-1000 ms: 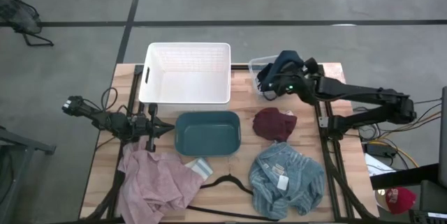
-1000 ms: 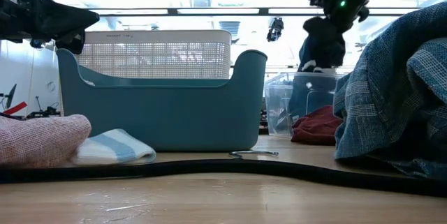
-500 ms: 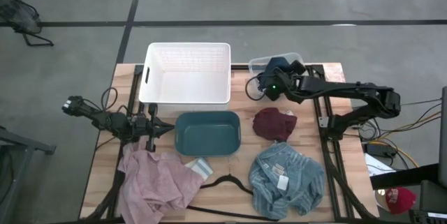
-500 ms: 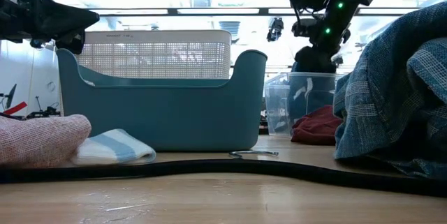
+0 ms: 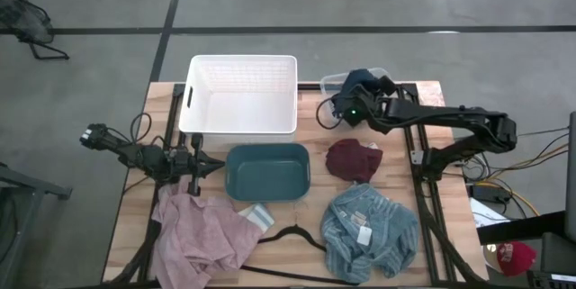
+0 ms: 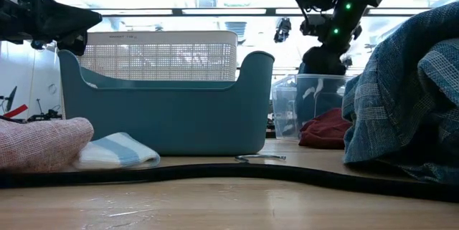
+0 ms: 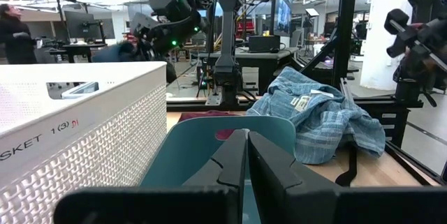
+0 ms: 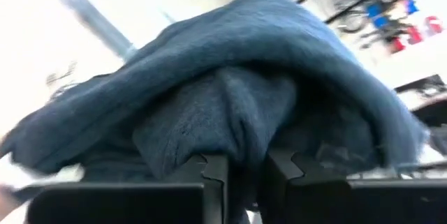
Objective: Pick & Place Cloths
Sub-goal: Put the blue shorts into the transparent bin, then put the red shorts into the transparent bin
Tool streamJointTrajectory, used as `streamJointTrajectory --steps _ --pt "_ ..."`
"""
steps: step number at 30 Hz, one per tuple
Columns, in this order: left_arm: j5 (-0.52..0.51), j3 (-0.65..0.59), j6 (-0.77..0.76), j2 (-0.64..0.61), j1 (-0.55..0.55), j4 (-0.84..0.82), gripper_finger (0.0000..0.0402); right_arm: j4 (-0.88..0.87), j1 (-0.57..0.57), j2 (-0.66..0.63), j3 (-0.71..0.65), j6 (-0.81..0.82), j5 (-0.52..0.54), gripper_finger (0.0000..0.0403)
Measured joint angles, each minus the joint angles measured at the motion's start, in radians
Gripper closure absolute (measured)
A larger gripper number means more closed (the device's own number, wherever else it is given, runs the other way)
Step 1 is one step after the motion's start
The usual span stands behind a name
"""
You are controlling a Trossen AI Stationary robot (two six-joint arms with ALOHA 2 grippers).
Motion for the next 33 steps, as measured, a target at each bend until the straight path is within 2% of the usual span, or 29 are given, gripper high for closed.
streamJointTrajectory --steps 4,14,19,23,28,33 --pt "0.000 0.000 0.000 0.000 0.000 0.000 0.0376 0.001 -0.001 -0.028 0.003 0.006 0.022 0.0336" --pt "0.000 0.000 0.000 0.000 0.000 0.000 0.0376 0.002 0.002 -0.047 0.003 0.054 -0.204 0.0235" --pt "0.000 0.000 0.000 0.000 0.000 0.000 0.0376 0.000 0.029 -0.051 0.003 0.056 -0.242 0.0198" --pt "0.000 0.000 0.000 0.000 0.000 0.000 0.0376 -0.004 0.068 -0.061 0.002 0.063 -0.243 0.0186" --pt "0.000 0.000 0.000 0.000 0.000 0.000 0.0376 -0.013 0.122 -0.082 0.004 0.072 -0.247 0.0193" --pt "0.000 0.000 0.000 0.000 0.000 0.000 0.0376 -0.035 0.174 -0.117 0.007 0.113 -0.348 0.0204"
